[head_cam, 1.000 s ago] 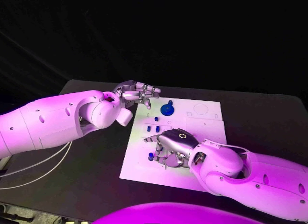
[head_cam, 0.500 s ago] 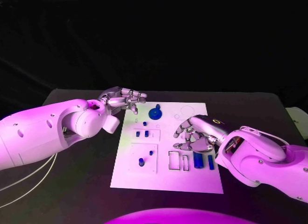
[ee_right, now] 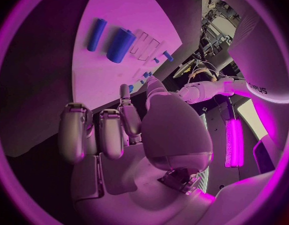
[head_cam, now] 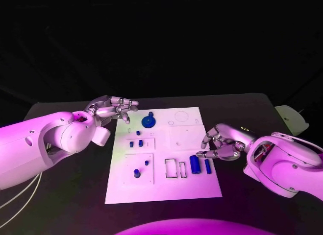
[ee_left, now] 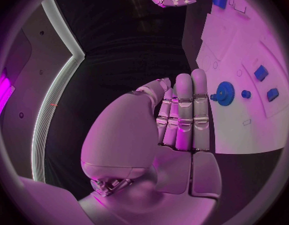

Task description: Assemble the parts on the task board

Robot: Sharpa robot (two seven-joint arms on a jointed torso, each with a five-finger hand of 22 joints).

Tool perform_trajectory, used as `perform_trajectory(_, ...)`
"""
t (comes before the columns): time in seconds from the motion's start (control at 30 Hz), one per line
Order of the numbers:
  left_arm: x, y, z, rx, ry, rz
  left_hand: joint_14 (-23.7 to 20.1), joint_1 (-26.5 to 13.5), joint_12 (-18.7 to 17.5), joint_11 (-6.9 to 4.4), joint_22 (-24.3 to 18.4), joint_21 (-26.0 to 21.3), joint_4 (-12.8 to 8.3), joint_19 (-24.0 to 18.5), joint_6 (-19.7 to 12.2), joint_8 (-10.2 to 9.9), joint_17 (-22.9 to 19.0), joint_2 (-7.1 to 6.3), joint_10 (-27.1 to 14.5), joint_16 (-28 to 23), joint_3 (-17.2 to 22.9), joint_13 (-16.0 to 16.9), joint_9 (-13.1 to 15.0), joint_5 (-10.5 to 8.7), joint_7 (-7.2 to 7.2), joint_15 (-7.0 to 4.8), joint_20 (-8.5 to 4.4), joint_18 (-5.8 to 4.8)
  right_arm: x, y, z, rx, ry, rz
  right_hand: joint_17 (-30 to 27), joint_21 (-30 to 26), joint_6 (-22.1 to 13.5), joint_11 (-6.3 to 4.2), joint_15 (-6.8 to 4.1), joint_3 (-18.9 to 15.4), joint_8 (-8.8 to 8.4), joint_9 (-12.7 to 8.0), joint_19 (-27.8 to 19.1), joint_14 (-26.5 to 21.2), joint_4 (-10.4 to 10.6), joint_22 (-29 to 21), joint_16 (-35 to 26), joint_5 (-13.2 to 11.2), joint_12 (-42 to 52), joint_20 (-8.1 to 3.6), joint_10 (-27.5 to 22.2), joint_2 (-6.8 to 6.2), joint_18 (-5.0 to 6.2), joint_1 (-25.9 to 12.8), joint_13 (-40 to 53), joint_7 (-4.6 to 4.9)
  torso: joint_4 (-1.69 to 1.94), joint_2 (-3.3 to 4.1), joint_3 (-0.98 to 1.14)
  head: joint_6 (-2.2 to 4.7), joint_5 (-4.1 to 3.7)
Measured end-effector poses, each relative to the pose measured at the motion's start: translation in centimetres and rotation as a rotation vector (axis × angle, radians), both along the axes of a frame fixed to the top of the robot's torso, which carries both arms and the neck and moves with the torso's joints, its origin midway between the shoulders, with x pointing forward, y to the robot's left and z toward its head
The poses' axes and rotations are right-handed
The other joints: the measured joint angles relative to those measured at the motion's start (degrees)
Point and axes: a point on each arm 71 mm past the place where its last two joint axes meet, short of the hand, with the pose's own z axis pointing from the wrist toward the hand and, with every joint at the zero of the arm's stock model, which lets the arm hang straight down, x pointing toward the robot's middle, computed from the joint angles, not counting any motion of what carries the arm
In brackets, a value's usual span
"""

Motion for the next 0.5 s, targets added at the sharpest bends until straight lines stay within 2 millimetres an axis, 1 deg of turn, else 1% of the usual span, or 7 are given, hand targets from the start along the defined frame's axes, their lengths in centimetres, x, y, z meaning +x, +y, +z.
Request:
perform_trajectory(0.07, 0.0, 0.0, 0.0, 0.0, 0.0, 0.0, 0.0, 0.0, 0.0, 0.0, 0.0, 0.0, 0.0, 0.0, 0.0, 0.0, 0.0, 0.0, 0.0, 0.0, 0.0, 0.0, 0.0, 0.0, 0.0, 0.0, 0.0, 0.0, -0.2, -0.2, -0.4, -0.017, 0.012, -0.011, 0.0, 0.0, -0.08, -0.08, 0.0, -0.97, 0.0, 0.34, 0.0, 0.0, 0.34, 0.0, 0.0, 0.68, -1.0, 0.0, -0.7, 0.45, 0.0, -0.45, -0.86, -0.08, -0.01, -0.02, -0.02, -0.05, -0.39)
perform_trajectory(0.1, 0.0, 0.0, 0.0, 0.0, 0.001, 0.0, 0.0, 0.0, 0.0, 0.0, 0.0, 0.0, 0.0, 0.0, 0.0, 0.0, 0.0, 0.0, 0.0, 0.0, 0.0, 0.0, 0.0, 0.0, 0.0, 0.0, 0.0, 0.0, -0.3, -0.3, -0.7, -0.024, 0.019, -0.015, 0.0, 0.0, -0.24, -0.01, 0.0, -1.29, 0.0, 0.47, 0.0, 0.0, 0.47, 0.0, 0.0, 0.81, -1.25, 0.0, -0.77, 0.45, 0.0, -0.45, -1.06, 0.09, 0.01, -0.02, -0.02, -0.06, -0.51)
perform_trajectory(0.17, 0.0, 0.0, 0.0, 0.001, 0.001, -0.001, 0.0, 0.0, 0.0, 0.0, 0.0, 0.0, 0.0, 0.0, 0.0, 0.0, 0.0, 0.0, 0.0, 0.0, 0.0, 0.0, 0.0, 0.0, 0.0, 0.0, 0.0, 0.0, -0.7, -0.3, -1.3, -0.038, 0.036, -0.023, 0.0, 0.0, -0.26, -0.01, 0.0, -1.99, 0.26, 0.71, 0.0, 0.0, 0.55, 0.0, 0.0, 0.81, -1.25, 0.0, -0.77, 0.91, 0.0, -0.91, -1.1, 0.1, 0.04, -0.02, -0.04, -0.08, -0.7)
perform_trajectory(0.27, -0.1, 0.1, 0.0, 0.001, 0.001, 0.001, 0.0, 0.0, 0.0, 0.0, 0.0, 0.0, 0.0, 0.0, 0.0, 0.0, 0.0, 0.0, 0.0, 0.0, 0.0, 0.0, 0.0, 0.0, 0.0, 0.0, 0.0, 0.0, -0.9, -0.2, -2.0, -0.053, 0.052, -0.028, -0.01, 0.0, -0.26, -0.01, 0.0, -2.49, 0.26, 1.0, 0.0, 0.0, 0.57, -0.01, 0.0, 1.14, -1.25, 0.0, -0.77, 1.0, 0.01, -1.25, -1.02, 0.1, 0.04, -0.01, -0.06, -0.18, -0.74)
perform_trajectory(0.3, -0.1, 0.2, 0.0, 0.002, 0.002, 0.002, 0.0, 0.0, 0.0, 0.0, 0.0, 0.0, 0.0, 0.0, 0.0, 0.0, 0.0, 0.0, 0.0, 0.0, 0.0, 0.0, 0.0, 0.0, 0.0, 0.0, 0.0, 0.0, -1.0, -0.2, -2.2, -0.059, 0.055, -0.031, -0.01, 0.0, -0.26, -0.01, 0.01, -2.69, 0.4, 1.06, 0.0, 0.0, 0.63, 0.0, 0.0, 1.14, -1.25, 0.0, -0.77, 0.8, 0.01, -1.59, -0.97, 0.1, 0.05, 0.01, -0.06, -0.21, -0.74)
perform_trajectory(0.5, -0.1, 0.2, 0.0, 0.002, 0.002, 0.002, 0.0, 0.0, 0.0, 0.0, 0.0, 0.0, 0.0, 0.0, 0.0, 0.0, -0.06, 0.0, 0.0, 0.0, 0.0, 0.0, 0.01, 0.0, 0.0, 0.0, 0.0, -0.01, -1.0, 0.4, -3.2, -0.083, 0.062, -0.033, -0.01, 0.0, -0.26, -0.01, 0.01, -3.37, 0.73, 1.43, -0.01, 0.0, 0.59, -0.01, 0.26, 1.36, -1.25, 0.0, -0.77, 0.74, 0.01, -2.26, -0.56, 0.1, 0.09, 0.05, -0.06, -0.42, -0.74)
